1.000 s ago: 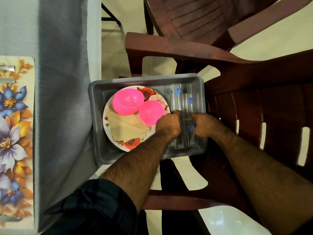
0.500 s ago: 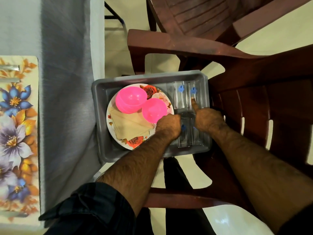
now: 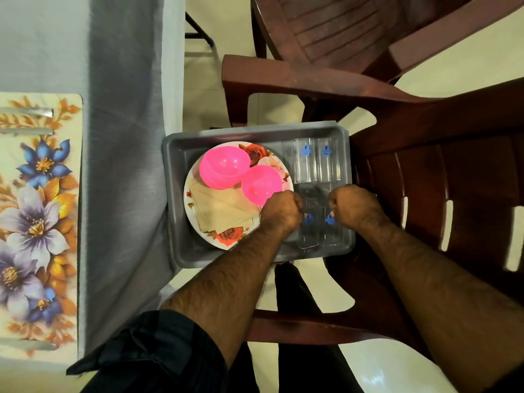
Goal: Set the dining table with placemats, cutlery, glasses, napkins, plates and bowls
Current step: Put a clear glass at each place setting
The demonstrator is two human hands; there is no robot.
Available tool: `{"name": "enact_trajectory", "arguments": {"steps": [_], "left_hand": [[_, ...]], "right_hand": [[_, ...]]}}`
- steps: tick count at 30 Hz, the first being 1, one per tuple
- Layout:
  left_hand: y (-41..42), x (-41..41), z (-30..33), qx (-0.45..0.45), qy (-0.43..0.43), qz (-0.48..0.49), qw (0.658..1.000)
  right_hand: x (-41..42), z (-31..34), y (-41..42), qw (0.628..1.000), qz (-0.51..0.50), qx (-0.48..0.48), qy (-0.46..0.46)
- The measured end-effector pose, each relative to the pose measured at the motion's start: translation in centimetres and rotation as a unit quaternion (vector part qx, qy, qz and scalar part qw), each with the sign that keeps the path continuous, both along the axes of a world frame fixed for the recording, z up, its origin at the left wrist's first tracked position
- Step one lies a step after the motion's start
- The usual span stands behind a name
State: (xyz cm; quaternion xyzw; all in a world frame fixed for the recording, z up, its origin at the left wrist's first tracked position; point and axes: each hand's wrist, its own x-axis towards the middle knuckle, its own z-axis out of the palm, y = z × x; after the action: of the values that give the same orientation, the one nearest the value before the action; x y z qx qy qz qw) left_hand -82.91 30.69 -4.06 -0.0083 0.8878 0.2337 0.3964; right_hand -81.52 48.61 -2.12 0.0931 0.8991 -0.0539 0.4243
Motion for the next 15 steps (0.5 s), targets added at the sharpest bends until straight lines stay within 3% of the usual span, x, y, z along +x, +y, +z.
{"name": "enact_trajectory", "arguments": {"steps": [6, 11, 15], "left_hand": [[-0.9, 1.4, 1.7, 0.09, -0.047, 0.048, 0.994], [-4.0, 1.3, 7.1, 0.175, -0.001, 0.07, 0.982], [-8.4, 0.7, 13.4, 0.213, 0.043, 0.113, 0.969]], "right_hand": [[1.4, 3.3, 0.9, 0.997, -0.008, -0.031, 0.064], [0.8, 9.4, 2.2, 0.982, -0.094, -0.121, 0.113], [0.1, 15.9, 1.4, 0.966, -0.109, -0.172, 0.16]]}}
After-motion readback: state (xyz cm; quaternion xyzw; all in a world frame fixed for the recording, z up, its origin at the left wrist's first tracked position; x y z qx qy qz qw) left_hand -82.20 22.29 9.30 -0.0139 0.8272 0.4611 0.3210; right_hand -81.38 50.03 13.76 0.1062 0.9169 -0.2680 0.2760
